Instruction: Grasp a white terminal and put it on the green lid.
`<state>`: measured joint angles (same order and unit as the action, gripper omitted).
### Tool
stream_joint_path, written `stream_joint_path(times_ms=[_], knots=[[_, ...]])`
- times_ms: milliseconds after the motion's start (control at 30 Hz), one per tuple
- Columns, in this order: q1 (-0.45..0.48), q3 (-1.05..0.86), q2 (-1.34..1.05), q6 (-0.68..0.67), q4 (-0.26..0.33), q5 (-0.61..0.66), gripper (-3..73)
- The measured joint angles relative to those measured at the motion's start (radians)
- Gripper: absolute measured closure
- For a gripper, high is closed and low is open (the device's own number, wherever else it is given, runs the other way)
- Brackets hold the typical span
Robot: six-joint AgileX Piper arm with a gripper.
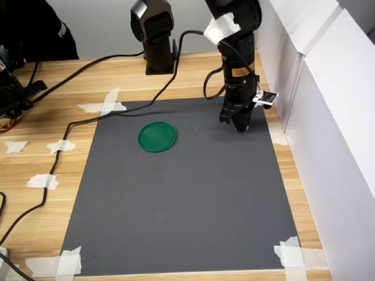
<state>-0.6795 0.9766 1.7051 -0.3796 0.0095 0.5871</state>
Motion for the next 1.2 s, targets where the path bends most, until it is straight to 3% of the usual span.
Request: stream_joint_path(times_ms=[200, 467, 767, 967, 1200], knots=[[0.056, 0.0, -0.079, -0.001, -0.009, 0.06, 61.2], [0.28, 0.0, -0.254, -0.16, -0.009, 0.092, 61.2], [0.51, 0.0, -0.279, -0.342, 0.003, 0.156, 61.2], [0.582, -0.035, -0.28, -0.434, 0.035, 0.142, 61.2], [0.592, -0.175, -0.28, -0.51, 0.037, 0.036, 61.2]])
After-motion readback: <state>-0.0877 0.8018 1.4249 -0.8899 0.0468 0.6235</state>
